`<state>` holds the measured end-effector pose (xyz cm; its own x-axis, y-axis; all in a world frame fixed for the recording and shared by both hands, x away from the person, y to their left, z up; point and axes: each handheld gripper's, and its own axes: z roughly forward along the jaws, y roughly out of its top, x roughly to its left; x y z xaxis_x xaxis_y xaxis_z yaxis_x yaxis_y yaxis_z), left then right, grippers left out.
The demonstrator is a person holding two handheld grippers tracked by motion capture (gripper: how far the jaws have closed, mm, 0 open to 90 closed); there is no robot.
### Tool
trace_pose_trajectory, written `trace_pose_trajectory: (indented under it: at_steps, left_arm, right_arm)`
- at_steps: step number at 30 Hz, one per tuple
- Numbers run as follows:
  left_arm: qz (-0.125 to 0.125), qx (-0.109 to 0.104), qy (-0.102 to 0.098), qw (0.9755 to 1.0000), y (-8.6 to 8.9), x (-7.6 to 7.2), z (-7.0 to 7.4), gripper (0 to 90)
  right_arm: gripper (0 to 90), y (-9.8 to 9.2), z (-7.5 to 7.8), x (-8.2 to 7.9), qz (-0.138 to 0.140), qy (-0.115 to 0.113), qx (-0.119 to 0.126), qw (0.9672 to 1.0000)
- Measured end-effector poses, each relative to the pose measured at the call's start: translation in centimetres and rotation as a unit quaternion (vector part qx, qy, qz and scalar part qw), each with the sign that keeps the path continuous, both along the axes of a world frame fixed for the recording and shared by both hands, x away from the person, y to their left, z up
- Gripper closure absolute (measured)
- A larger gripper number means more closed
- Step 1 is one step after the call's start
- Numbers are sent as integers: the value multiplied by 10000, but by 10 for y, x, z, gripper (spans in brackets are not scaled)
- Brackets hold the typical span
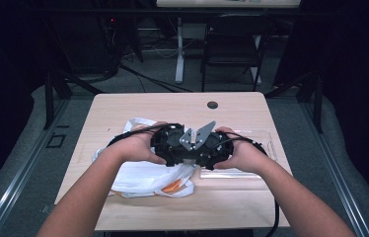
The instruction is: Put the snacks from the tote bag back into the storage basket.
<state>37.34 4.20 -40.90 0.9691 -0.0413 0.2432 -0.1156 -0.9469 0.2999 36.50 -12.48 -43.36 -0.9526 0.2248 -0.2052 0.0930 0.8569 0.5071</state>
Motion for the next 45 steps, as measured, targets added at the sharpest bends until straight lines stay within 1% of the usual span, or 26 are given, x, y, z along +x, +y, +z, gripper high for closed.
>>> trace_pose_trajectory:
  at_steps: [1, 2, 3, 4, 7, 9, 11, 12, 14, 15, 17, 19, 21, 22, 23, 25, 27, 31, 33, 34, 36, 37, 38, 41, 44, 45]
  left_arm:
    - [-54, 11, -31, 10000, 0, 1, 1, 417]
    - [-41, -10, -13, 10000, 1, 1, 1, 414]
    - [-15, -61, 25, 10000, 1, 1, 2, 410]
    - [-25, -71, 21, 10000, 2, 2, 3, 404]
    - [-6, -131, 31, 9999, 2, 2, 3, 387]
    - [30, -176, 20, 9998, 3, 2, 4, 373]
    - [44, -201, -4, 9998, 4, 2, 5, 369]
    - [84, -238, 13, 9997, 4, 2, 6, 365]
    - [124, -261, 3, 9996, 5, 2, 7, 351]
    - [139, -262, -9, 9996, 6, 2, 8, 347]
    - [155, -262, -23, 9995, 7, 2, 8, 341]
    - [191, -284, -21, 9994, 8, 3, 9, 336]
    - [195, -292, -32, 9994, 8, 3, 9, 335]
    - [189, -284, -50, 9994, 9, 3, 10, 334]
    - [202, -290, -52, 9994, 9, 3, 10, 334]
    - [213, -310, -48, 9993, 9, 3, 10, 333]
    - [232, -297, -72, 9993, 11, 3, 13, 333]
    - [270, -347, -63, 9990, 14, 2, 17, 333]
    - [274, -366, -93, 9989, 17, 0, 22, 333]
    - [279, -395, -91, 9988, 18, 0, 23, 333]
    - [295, -406, -117, 9987, 20, -1, 26, 333]
    - [295, -406, -117, 9987, 20, -1, 26, 334]
    - [341, -416, -133, 9985, 24, -2, 29, 334]
    - [375, -418, -158, 9983, 29, -2, 32, 333]
    - [534, -501, -185, 9971, 44, -3, 37, 334]
    - [612, -502, -216, 9966, 51, -3, 38, 333]
  right_arm:
    - [414, 0, 0, 0, 3, 16, 8, 10000]
    - [414, -1, 2, 1, 60, 1, -101, 9999]
    - [414, -1, 1, 1, 50, 12, -68, 10000]
    - [415, -1, 3, 1, 97, -14, -167, 9998]
    - [417, -1, 2, 0, 20, 19, -31, 10000]
    - [418, -2, 2, 0, -10, -1, 26, 10000]
    - [418, -2, 3, 0, 11, -8, -10, 10000]
    - [419, -2, 4, 1, 27, -43, -78, 10000]
    - [420, -2, 4, 1, 18, -47, -59, 10000]
    - [421, -2, 4, 1, 21, -82, -103, 9999]
    - [422, -2, 4, 2, 29, -73, -112, 9999]
    - [423, -2, 2, 1, 0, -4, -17, 10000]
    - [423, -1, 4, 2, 34, -39, -194, 9998]
    - [423, -1, 4, 2, 33, -41, -195, 9998]
    - [424, 0, 3, 2, 17, -1, -124, 9999]
    - [423, 0, 3, 2, 8, -15, -116, 9999]
    - [424, -1, 4, 3, 24, -62, -208, 9998]
    - [424, -1, 3, 4, -2, -64, -213, 9998]
    - [424, -1, 3, 4, -18, -60, -172, 9998]
    - [424, -1, 3, 4, 5, -63, -208, 9998]
    - [424, 0, 1, 3, -56, -51, -106, 9999]
    - [424, 0, 1, 3, -56, -51, -106, 9999]
    - [424, 0, 3, 4, 13, -70, -257, 9996]
    - [424, 0, 4, 5, 29, -80, -285, 9996]
    - [424, 0, 4, 7, 3, -66, -229, 9997]
    - [424, -1, 5, 9, 23, -31, -297, 9996]
